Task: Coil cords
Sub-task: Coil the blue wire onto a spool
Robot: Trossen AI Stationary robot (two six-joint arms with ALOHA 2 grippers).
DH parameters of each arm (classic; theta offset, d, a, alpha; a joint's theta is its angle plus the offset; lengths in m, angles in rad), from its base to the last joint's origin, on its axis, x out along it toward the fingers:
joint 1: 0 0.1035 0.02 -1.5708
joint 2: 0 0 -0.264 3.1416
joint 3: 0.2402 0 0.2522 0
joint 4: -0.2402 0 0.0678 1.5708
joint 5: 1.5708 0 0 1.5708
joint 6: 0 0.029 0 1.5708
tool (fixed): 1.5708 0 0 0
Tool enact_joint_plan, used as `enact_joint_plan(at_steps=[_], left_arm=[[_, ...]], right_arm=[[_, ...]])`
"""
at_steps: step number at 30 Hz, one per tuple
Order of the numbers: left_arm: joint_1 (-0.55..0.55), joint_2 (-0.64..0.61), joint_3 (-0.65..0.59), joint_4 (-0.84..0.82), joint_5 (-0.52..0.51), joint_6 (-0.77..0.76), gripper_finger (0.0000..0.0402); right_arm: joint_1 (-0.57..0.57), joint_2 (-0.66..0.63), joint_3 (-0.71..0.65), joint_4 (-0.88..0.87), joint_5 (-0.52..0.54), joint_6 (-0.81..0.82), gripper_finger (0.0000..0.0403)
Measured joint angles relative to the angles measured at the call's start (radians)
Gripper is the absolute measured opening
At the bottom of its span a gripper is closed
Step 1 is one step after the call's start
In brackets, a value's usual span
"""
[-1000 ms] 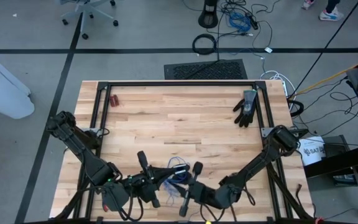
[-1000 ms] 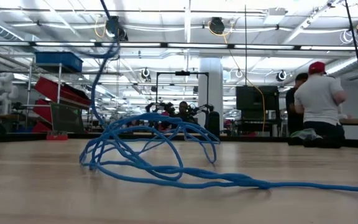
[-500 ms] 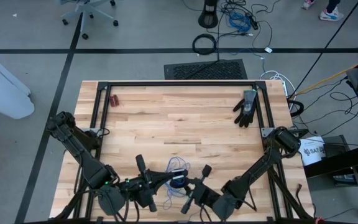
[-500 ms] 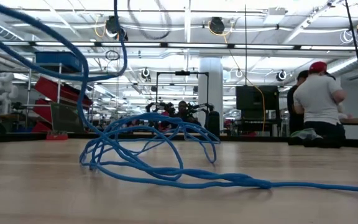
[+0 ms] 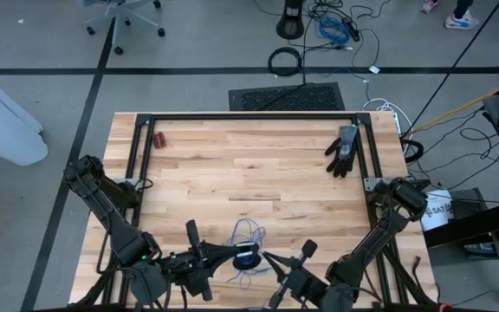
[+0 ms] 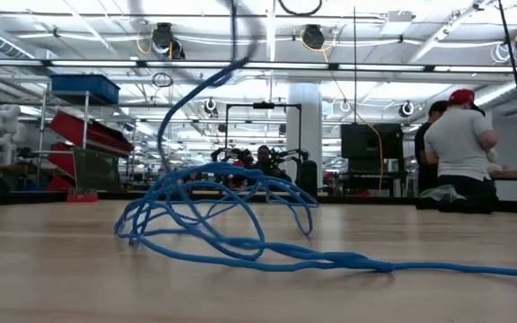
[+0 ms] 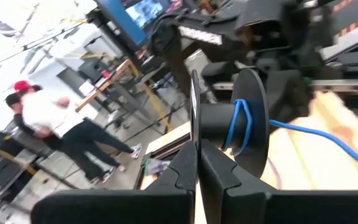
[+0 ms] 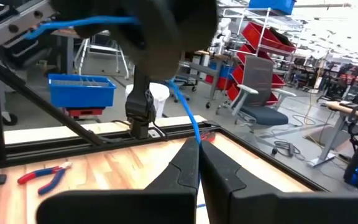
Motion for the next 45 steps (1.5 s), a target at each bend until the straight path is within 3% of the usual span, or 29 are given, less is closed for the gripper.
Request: enact_joint_plan(at_steps=[11,17,26,32,45], left_arm=[[0.000,-0.001,0.000,-0.019,0.137,-0.003,0.0006],[0.000,-0.002,0.001,-0.122,0.138,-0.008,0.0006],[0.007,-0.002,0.001,-0.142,0.090,-0.029,0.0006],[0.007,-0.001,0.002,-0.177,0.035,-0.030,0.0006],[0.007,-0.001,0.002,-0.182,0.021,-0.030,0.0006]], right_arm=[[0.016,-0.020,0.000,0.019,-0.055,-0.043,0.0000],[0.016,-0.044,-0.001,0.028,-0.126,-0.022,0.0000],[0.015,-0.068,-0.001,0.027,-0.287,0.097,0.0000],[0.014,-0.068,-0.001,0.015,-0.318,0.152,0.0000],[0.006,-0.091,-0.002,0.026,-0.325,0.140,0.0000]])
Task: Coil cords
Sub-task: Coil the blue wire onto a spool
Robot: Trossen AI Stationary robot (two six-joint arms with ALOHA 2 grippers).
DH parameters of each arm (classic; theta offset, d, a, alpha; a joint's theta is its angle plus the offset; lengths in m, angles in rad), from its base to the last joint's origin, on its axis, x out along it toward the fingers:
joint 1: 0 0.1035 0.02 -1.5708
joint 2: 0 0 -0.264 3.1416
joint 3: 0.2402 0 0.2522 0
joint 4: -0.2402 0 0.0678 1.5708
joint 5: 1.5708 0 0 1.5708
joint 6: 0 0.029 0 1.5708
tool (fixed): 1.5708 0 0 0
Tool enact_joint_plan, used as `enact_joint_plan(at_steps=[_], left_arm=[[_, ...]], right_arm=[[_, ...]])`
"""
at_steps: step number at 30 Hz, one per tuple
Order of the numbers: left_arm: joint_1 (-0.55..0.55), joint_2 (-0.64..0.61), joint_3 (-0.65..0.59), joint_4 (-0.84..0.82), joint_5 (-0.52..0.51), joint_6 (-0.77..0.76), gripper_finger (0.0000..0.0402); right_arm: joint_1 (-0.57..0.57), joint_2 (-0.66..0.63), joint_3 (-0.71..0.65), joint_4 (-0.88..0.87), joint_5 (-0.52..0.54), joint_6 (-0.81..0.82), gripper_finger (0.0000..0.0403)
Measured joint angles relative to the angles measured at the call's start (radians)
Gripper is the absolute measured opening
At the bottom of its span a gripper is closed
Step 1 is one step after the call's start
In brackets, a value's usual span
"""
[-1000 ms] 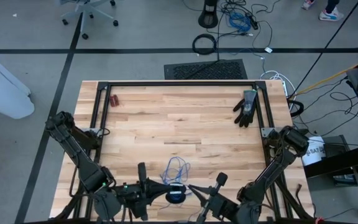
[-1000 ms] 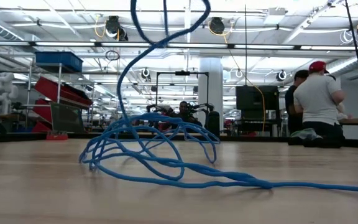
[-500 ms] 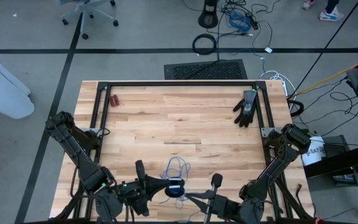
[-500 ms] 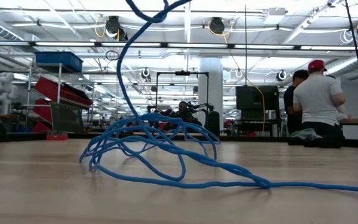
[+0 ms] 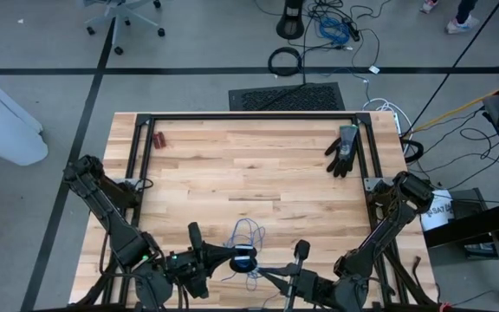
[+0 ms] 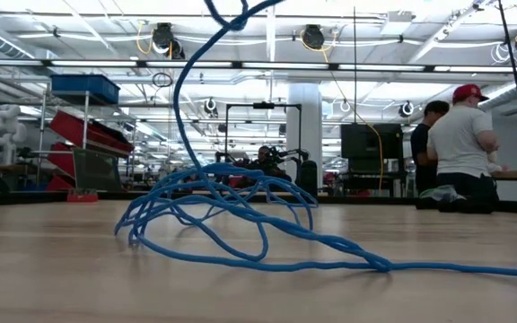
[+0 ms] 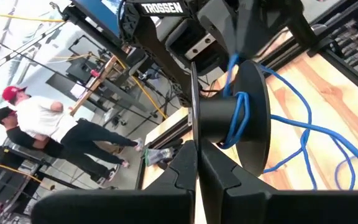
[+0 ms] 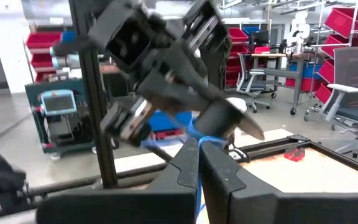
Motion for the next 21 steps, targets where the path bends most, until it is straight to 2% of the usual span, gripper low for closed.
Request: enact_joint_plan(at_steps=[9,21], left_arm=[[0.001,0.000,0.000,0.022,-0.067,0.000,0.0006],[0.007,0.000,0.000,0.053,-0.151,0.030,0.0006]], right_arm=[[-0.073,-0.096,0.000,0.006,-0.079,0.001,0.0000],[-0.117,-0.103,0.000,0.052,-0.178,0.102,0.0000]])
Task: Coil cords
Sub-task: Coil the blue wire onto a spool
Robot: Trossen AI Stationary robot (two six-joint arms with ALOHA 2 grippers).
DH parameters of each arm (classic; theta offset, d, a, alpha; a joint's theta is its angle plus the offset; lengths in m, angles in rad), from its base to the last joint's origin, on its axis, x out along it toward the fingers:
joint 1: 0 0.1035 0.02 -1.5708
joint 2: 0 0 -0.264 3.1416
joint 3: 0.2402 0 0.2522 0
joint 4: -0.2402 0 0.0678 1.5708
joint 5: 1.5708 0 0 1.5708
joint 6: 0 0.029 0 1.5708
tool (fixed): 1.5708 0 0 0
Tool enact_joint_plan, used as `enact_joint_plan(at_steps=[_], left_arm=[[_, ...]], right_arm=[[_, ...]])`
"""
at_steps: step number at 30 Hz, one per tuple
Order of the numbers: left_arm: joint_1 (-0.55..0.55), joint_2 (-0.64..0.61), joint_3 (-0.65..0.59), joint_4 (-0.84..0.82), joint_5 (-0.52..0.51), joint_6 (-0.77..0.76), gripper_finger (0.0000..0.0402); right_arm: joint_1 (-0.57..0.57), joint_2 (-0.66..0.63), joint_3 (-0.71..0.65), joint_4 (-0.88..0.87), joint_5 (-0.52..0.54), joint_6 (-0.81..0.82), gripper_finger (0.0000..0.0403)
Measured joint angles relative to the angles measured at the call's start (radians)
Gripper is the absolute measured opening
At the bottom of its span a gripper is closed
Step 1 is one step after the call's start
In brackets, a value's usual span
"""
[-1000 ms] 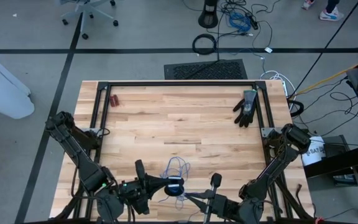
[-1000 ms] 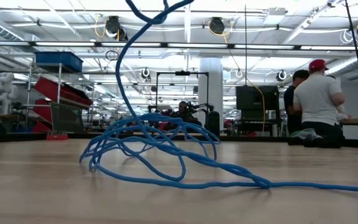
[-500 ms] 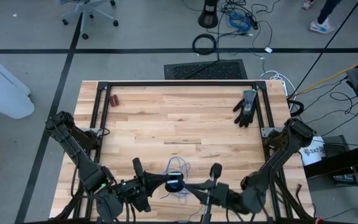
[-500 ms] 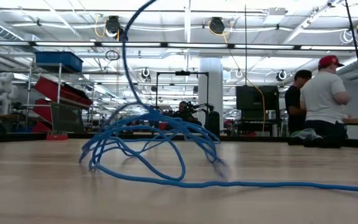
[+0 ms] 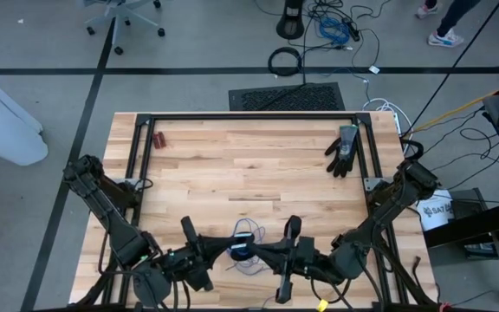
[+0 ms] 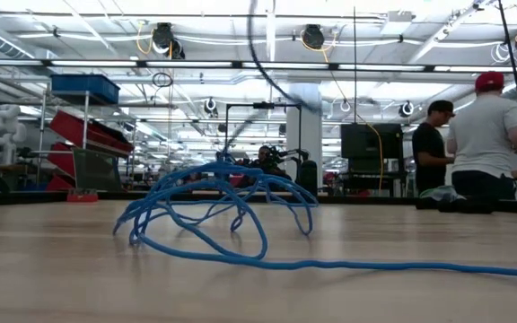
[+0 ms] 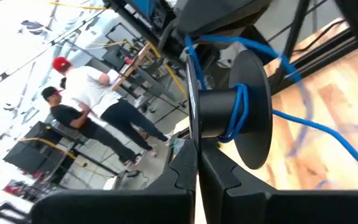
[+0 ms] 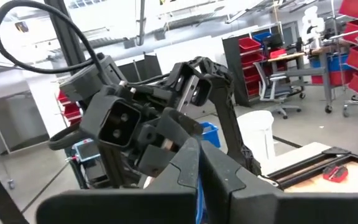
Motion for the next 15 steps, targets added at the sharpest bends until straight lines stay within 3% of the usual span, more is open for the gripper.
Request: enact_joint_plan(at_steps=[15], left_arm=[[0.027,0.001,-0.001,-0.009,-0.018,-0.055,0.0006]], right_arm=[[0.006,0.000,0.001,-0.079,-0.004,-0.180,0.0000]])
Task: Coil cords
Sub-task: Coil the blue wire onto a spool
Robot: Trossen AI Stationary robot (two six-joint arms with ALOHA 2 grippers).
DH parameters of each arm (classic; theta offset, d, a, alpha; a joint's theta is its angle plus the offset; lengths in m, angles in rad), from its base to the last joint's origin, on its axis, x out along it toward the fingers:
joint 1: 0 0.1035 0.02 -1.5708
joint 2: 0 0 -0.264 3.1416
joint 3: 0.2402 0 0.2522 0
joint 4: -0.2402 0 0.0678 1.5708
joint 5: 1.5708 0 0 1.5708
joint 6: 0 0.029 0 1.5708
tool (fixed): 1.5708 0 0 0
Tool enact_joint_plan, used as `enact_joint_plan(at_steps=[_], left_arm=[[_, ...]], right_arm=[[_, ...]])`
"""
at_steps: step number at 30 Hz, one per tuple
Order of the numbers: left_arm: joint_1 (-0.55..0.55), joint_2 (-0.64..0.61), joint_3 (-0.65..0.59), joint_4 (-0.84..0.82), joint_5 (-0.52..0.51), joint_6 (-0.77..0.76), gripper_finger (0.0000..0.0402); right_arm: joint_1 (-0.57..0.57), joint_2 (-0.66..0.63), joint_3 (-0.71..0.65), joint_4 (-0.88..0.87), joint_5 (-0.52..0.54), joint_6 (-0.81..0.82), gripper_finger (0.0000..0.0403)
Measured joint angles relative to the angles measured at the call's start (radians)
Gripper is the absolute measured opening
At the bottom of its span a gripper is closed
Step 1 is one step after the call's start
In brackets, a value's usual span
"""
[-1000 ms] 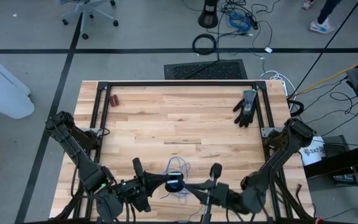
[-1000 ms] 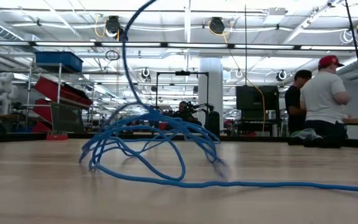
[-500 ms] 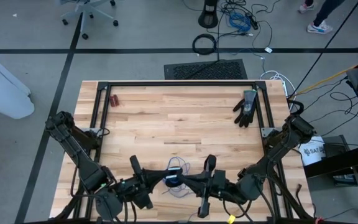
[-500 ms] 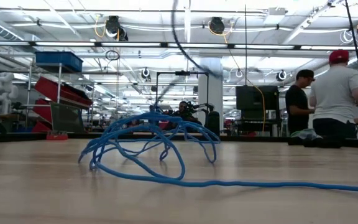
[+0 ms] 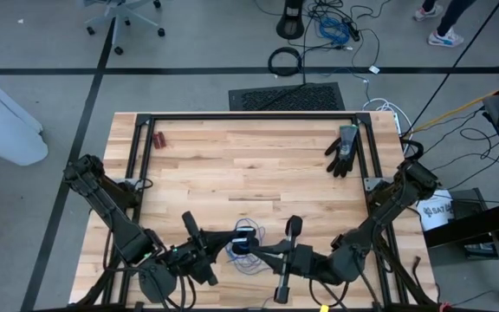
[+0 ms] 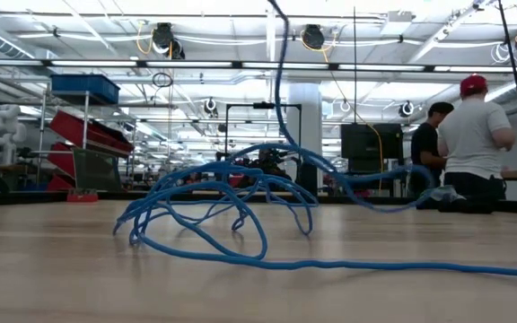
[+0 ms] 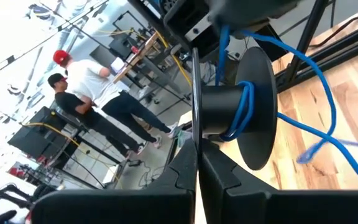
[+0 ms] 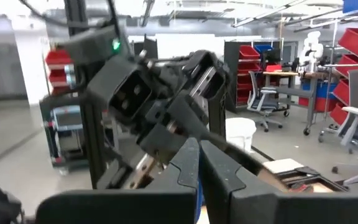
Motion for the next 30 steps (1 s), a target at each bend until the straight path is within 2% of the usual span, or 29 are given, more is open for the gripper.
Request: enact_joint_plan(at_steps=[4,11,13,17,22,27,30], left_arm=[[0.000,0.000,0.000,-0.002,0.000,-0.037,0.0006],[0.001,0.000,-0.001,-0.023,0.028,-0.079,0.0006],[0.001,0.000,-0.001,-0.037,0.029,-0.080,0.0006],[-0.001,0.000,-0.001,-0.054,0.030,-0.080,0.0006],[-0.001,0.000,-0.001,-0.073,0.035,-0.079,0.0006],[-0.001,0.000,-0.001,-0.079,0.036,-0.079,0.0006],[-0.001,0.000,-0.001,-0.077,0.041,-0.080,0.0006]], right_arm=[[0.008,0.000,0.000,-0.075,-0.001,0.001,0.0004],[0.076,-0.001,0.001,-0.217,0.005,-0.055,0.0048],[0.103,-0.001,0.001,-0.276,0.039,-0.027,0.0058],[0.155,0.000,0.001,-0.470,0.135,0.195,0.0069],[0.190,0.053,0.001,-0.659,0.145,0.538,0.0070],[0.187,0.194,0.001,-0.578,0.168,0.692,0.0071],[0.164,0.303,0.001,-0.423,0.110,0.676,0.0075]])
